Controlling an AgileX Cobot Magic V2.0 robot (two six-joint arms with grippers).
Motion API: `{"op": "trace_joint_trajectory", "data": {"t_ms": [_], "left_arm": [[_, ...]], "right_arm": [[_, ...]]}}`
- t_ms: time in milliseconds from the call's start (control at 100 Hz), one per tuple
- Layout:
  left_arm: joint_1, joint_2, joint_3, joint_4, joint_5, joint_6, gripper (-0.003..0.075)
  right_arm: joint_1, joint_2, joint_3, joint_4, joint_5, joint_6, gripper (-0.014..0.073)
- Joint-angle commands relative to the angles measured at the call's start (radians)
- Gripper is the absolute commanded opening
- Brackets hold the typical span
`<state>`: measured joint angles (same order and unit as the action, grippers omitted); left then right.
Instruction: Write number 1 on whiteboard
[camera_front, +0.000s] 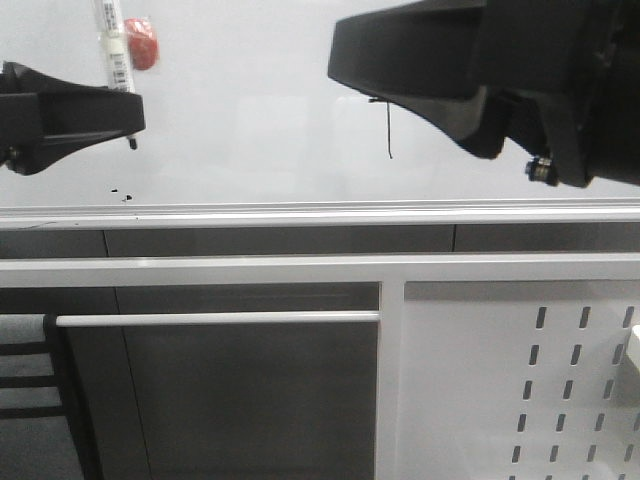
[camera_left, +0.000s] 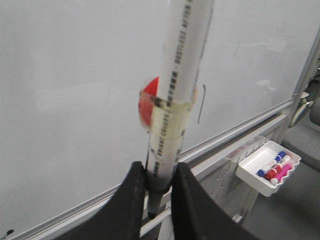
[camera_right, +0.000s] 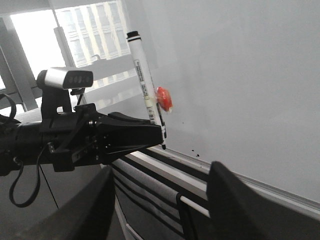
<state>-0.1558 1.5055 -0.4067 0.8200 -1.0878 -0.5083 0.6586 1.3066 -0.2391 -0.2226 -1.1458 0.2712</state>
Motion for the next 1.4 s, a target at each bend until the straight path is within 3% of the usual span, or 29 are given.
{"op": "trace_joint_trajectory", "data": {"t_ms": [0,690,990,1390], "left_arm": [[-0.001,-0.02,-0.024,-0.054,-0.025,0.001,-0.0022],[-0.034,0.048,-0.072,-0.055,0.036,0.026,-0.0022],[-0.129,0.114,-0.072,-0.219,0.001,0.17,-0.0022],[-0.129,0.151,-0.104,-0.258,0.008,0.207,-0.0021]], "right_arm": [[-0.005,-0.025,-0.018,0.008,-0.179,-0.011,0.037],[-0.005,-0.025,-0.018,0.006,-0.179,-0.011,0.037],[-0.005,-0.025,-0.018,0.004,-0.179,-0.011,0.037],[-0.005,-0.025,-0.018,0.004,-0.179,-0.011,0.037]]}}
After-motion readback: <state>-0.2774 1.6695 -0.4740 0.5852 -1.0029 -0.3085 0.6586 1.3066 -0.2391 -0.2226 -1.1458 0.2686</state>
